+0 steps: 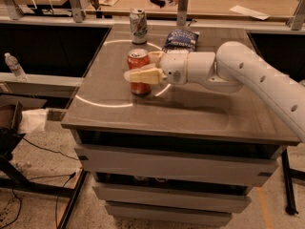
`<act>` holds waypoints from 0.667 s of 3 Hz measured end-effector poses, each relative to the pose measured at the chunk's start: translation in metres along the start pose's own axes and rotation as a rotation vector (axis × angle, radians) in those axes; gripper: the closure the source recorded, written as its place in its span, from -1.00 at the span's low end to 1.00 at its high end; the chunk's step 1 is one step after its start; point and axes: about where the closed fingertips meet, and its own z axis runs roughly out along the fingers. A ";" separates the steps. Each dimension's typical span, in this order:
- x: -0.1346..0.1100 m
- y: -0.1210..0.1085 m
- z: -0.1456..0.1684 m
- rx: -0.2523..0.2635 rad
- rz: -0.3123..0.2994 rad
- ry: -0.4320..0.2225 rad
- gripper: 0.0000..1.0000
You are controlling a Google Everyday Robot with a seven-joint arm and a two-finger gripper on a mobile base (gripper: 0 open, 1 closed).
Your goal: Knock coke can over
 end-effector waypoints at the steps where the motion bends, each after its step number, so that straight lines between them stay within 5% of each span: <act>1: -0.009 -0.002 0.001 0.012 -0.046 0.000 0.30; 2: -0.027 0.000 -0.012 0.045 -0.198 0.035 0.76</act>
Offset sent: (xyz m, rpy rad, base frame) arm -0.0085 -0.0295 0.0587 -0.2115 -0.4174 -0.0464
